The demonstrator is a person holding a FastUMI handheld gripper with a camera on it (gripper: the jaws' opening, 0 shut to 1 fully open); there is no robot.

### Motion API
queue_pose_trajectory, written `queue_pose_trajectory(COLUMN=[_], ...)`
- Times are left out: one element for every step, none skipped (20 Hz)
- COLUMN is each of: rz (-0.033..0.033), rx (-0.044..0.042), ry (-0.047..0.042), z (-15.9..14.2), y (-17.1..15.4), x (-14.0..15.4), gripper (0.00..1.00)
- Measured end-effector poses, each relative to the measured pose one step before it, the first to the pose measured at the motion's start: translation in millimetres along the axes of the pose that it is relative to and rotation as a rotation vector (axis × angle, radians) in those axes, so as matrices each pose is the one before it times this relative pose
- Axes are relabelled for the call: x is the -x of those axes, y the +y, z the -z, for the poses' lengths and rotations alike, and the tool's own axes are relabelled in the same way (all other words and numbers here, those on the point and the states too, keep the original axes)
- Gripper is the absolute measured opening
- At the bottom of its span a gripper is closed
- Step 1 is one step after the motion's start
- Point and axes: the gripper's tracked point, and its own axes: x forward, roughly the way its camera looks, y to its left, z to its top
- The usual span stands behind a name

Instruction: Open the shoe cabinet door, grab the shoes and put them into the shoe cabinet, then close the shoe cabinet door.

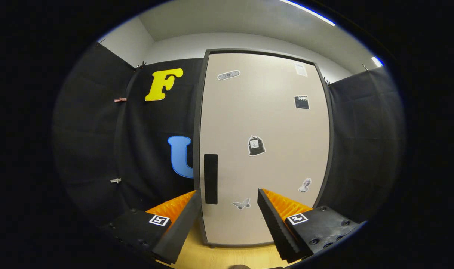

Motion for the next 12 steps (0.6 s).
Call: queue_pose_trajectory(rz=[-0.00168, -0.00027, 0.00196, 0.00501, 0.0034, 0.00866, 0.01084, 0.0049, 0.00121, 0.00354, 0.00858, 0.01027], rx=[-0.01334, -0.01438, -0.00604, -0.0024, 0.00103, 0.00532, 0.00549, 0.00332, 0.00299, 0.00393, 0.00386, 0.00465], ry=[-0.00244, 0.00117, 0.00361, 0.00135, 0.00331, 0.00806, 0.01286, 0.0161, 0.00673, 0.00186, 0.00021, 0.00115], z=[-0.83, -1.01, 1.37, 1.79, 4.08, 3.47, 6.02, 5.87, 3.73, 2.38, 1.39, 1.8], y=[2.36, 1.66, 2.15, 1.28, 1.67, 1.49, 0.41, 2.48, 2.7, 2.75, 0.75, 1.09], x=[-9.74, -10.59, -10.04, -9.18, -6.92, -9.3, -10.04, -9.09, -7.54, -7.78, -5.17, -5.51], gripper=[0.98, 0.97, 0.97, 0.97, 0.97, 0.97, 0.97, 0.97, 0.97, 0.97, 0.96, 0.95])
